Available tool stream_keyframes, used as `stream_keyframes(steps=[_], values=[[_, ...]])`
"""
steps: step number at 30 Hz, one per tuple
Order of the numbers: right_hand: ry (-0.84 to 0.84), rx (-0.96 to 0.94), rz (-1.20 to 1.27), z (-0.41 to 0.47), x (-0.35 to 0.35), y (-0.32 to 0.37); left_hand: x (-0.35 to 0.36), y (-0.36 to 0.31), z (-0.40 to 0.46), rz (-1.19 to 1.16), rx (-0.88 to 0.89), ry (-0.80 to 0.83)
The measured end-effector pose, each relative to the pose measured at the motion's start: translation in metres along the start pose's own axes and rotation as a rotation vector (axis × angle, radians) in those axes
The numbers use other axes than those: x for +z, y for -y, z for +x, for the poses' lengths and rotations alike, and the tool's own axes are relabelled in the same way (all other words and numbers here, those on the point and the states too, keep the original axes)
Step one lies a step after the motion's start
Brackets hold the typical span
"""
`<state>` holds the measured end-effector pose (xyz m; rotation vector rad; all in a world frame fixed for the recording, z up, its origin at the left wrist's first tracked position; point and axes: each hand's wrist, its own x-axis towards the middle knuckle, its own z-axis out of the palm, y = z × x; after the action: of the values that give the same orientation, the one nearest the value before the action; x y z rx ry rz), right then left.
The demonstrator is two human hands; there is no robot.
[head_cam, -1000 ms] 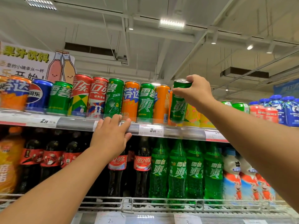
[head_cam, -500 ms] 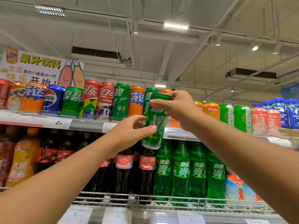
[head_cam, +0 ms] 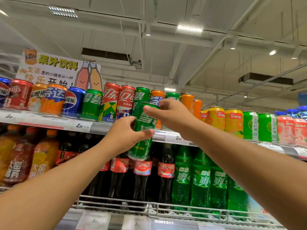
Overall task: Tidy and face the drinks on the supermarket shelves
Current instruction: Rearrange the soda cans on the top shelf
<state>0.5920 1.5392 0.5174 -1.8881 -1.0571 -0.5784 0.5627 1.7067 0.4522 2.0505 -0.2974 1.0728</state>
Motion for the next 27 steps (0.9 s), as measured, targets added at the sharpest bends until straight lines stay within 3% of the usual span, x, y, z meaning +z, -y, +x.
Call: stream_keyframes(steps=[5,17,22,27], values=[[-0.172,-0.053,-0.373,0.036,-0.008,-0.004,-0.009,0.028,0.007,-0.173,-0.014,0.012],[-0.041,0.080,-0.904,0.115,-0.001,-0.009,-0.014,0.054,0.017,-0.401,0.006,0.088],[-0.104,0.123,-0.748,0.119,0.002,-0.010,-0.011,0.055,0.015,-0.399,0.052,0.076],[-0.223,0.007,-0.562,0.109,-0.002,-0.012,-0.011,0.055,0.014,-0.388,0.064,0.080]])
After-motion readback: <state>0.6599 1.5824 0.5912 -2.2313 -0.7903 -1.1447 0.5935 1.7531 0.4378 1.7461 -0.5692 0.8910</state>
